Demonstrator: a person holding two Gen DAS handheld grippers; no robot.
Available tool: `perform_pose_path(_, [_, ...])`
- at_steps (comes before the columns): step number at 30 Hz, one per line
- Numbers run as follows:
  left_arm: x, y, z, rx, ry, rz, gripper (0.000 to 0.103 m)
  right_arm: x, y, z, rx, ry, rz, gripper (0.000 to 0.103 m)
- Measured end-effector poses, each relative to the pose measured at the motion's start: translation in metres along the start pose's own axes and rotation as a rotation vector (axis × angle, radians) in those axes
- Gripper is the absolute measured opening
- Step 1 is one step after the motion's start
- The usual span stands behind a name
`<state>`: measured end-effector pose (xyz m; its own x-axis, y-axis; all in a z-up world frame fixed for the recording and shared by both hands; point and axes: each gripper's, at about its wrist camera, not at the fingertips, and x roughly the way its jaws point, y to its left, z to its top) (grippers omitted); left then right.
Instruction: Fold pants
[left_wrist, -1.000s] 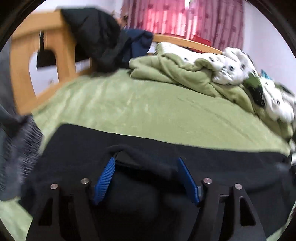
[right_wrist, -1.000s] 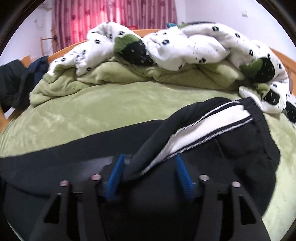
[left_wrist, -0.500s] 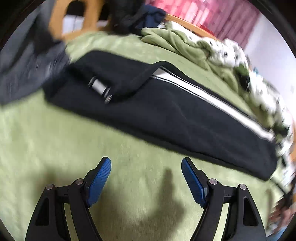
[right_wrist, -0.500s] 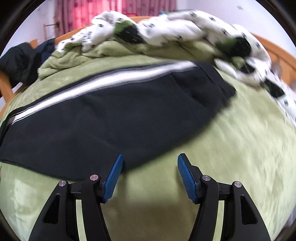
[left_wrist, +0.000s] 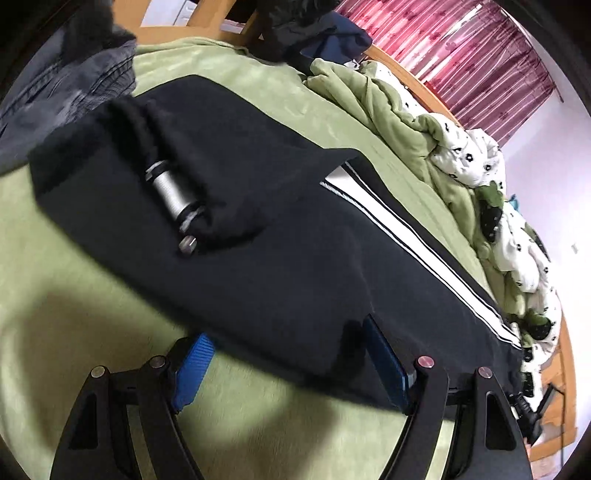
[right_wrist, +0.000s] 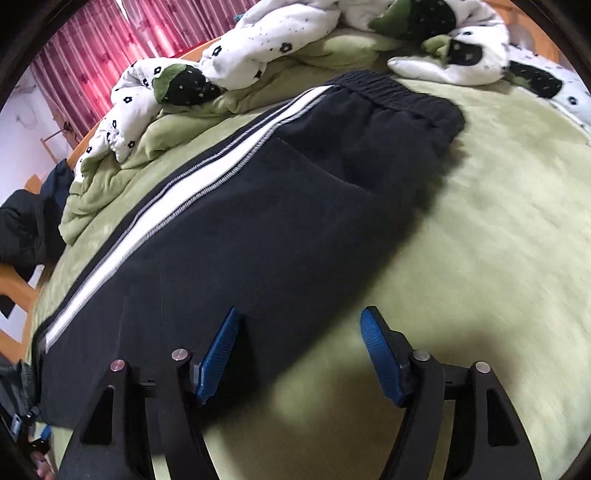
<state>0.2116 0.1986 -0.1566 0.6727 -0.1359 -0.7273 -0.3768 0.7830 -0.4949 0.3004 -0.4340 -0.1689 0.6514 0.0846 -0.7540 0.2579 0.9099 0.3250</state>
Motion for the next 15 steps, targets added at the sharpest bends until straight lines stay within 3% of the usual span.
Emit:
perform_pose_path(2, [0.007, -0.005, 0.006, -0.007, -0.019, 0.031, 0.076, 0.012, 0.007, 0.013, -0.019, 0.001, -0.009, 0.070])
perform_pose_path(4, [0.011, -0.010, 0.011, -0.007, -0.032, 0.064, 0.066, 0.027, 0.015, 0.025, -0.033, 0.005, -0.026, 0.066])
perform_pose_path(5, [0.012, -0.011, 0.013, -0.008, -0.040, 0.095, 0.048, 0.031, 0.018, 0.028, -0.037, -0.001, -0.031, 0.061])
perform_pose_path(6, [0.014, -0.010, 0.016, -0.013, -0.043, 0.122, 0.026, 0.036, 0.021, 0.031, -0.050, -0.024, -0.058, 0.042])
perform_pose_path(7, [0.012, -0.008, 0.017, -0.017, -0.047, 0.115, 0.014, 0.038, 0.021, 0.033, -0.052, -0.034, -0.074, 0.024])
perform_pose_path(9, [-0.006, -0.005, 0.017, -0.034, -0.116, 0.038, 0.011, 0.033, 0.012, 0.037, 0.004, -0.058, -0.031, 0.013])
perform_pose_path(12, [-0.028, -0.025, 0.012, 0.089, -0.136, 0.091, 0.011, 0.011, 0.006, 0.036, 0.046, -0.125, 0.023, 0.009])
perform_pose_path(15, [-0.053, -0.035, -0.002, 0.150, -0.111, 0.082, 0.011, -0.016, 0.008, 0.033, 0.012, -0.140, 0.020, 0.009])
